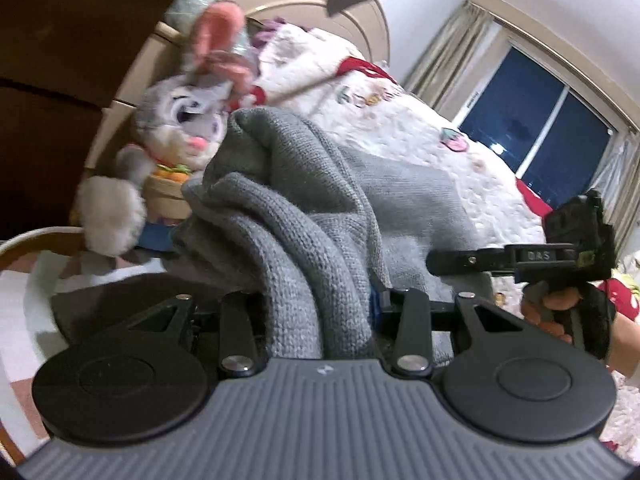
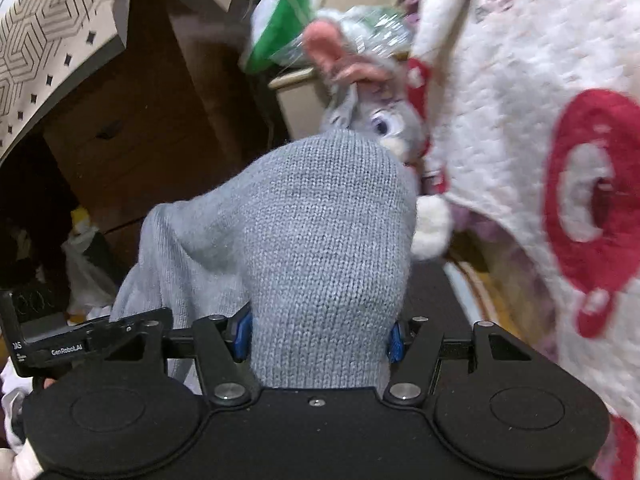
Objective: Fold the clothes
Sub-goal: 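Carry the lifted cardigan with both grippers onto the stack of folded clothes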
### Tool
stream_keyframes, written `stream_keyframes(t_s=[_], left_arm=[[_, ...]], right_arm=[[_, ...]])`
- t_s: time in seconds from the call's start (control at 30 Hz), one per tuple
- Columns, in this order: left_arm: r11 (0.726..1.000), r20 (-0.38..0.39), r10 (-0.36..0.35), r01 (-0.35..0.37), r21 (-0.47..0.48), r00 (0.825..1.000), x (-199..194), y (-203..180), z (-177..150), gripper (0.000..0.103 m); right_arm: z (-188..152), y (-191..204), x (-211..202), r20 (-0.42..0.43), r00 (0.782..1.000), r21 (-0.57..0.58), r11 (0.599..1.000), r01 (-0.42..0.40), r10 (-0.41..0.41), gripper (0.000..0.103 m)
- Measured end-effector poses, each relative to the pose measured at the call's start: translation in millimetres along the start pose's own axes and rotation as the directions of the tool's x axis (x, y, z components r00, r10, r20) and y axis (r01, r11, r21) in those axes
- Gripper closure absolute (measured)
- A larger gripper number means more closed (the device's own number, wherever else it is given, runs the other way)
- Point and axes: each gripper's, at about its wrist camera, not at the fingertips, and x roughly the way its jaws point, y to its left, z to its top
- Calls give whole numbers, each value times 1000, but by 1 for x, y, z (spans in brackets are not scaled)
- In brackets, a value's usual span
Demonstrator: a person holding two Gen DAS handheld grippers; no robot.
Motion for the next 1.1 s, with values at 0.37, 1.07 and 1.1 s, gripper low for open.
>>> stream_keyframes(t_s=[0.37,1.07,1.1], left_arm=[[978,-155,150,-169,-119,976,62,59,-73,64],[959,-163,161,-194,-208,973,56,76,-70,61],[958,-163,160,-193,-213,974,56,77,-69,61]], right_arm=[[-60,-57,97,-151,939,55,945,321,-310,34],[-245,-59,51,348,934,904,238,-357,80,24],[-244,-57,56,355,931,901,233,-365,87,24]])
